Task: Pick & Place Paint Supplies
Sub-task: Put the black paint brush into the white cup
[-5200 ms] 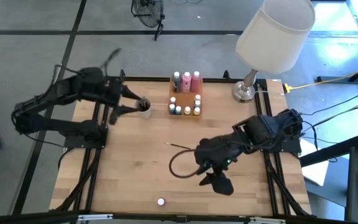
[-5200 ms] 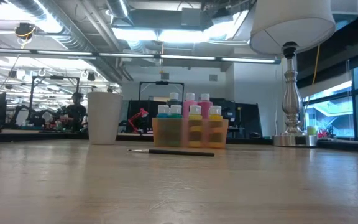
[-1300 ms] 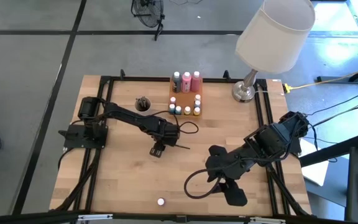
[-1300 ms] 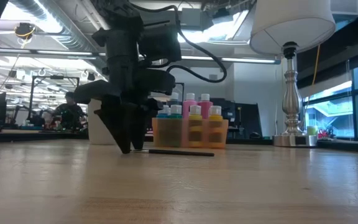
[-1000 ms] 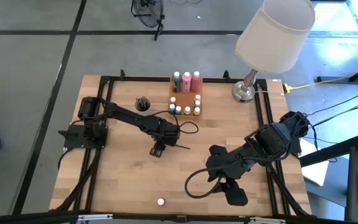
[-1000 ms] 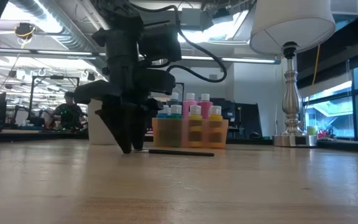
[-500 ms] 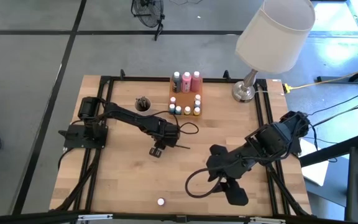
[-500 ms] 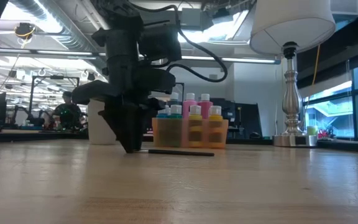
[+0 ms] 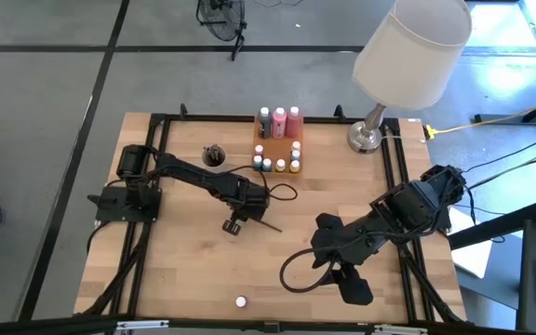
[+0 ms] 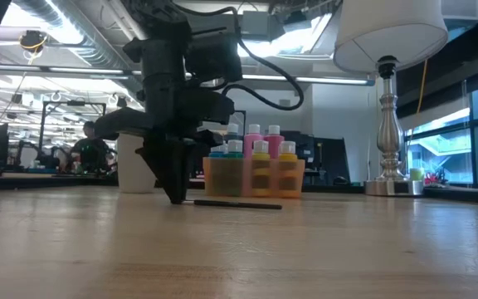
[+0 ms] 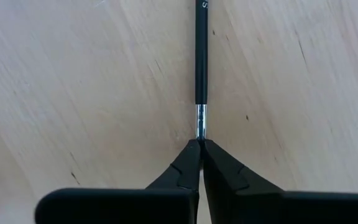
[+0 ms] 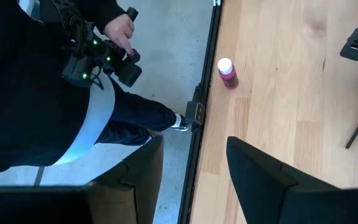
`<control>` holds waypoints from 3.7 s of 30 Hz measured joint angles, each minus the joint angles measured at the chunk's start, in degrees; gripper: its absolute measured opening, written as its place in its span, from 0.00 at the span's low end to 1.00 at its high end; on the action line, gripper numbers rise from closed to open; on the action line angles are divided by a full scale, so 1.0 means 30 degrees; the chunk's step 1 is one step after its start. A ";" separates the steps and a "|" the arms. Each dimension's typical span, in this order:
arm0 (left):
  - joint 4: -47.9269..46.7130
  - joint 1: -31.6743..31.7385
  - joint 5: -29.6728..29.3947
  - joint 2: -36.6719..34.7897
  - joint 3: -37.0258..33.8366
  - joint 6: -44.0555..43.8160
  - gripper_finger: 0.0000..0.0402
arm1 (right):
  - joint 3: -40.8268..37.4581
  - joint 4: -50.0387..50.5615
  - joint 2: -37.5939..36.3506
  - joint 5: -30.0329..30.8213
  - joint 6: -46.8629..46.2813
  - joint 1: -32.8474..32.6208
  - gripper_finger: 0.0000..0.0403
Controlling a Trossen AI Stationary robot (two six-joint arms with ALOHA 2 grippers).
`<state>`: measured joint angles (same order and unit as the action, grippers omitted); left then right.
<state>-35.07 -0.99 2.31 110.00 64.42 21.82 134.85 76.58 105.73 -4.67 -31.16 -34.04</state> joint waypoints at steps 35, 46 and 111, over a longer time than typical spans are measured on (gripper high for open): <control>-0.2667 0.0182 0.0573 0.0233 0.2128 -0.0219 0.00 | 0.0000 0.0197 -0.0109 0.0066 0.0095 0.0000 0.45; -0.2739 -0.0386 0.0343 -0.0092 0.2221 -0.0510 0.00 | 0.0000 0.0284 -0.0102 0.0061 0.0095 0.0000 0.45; -1.8302 0.2206 -1.4951 -0.9203 0.7238 0.1896 0.00 | 0.0000 0.0284 -0.0255 0.1013 0.2550 0.0160 0.45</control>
<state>-89.98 5.62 -42.54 82.39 86.14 27.51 134.85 77.43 104.97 -1.63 -23.51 -33.56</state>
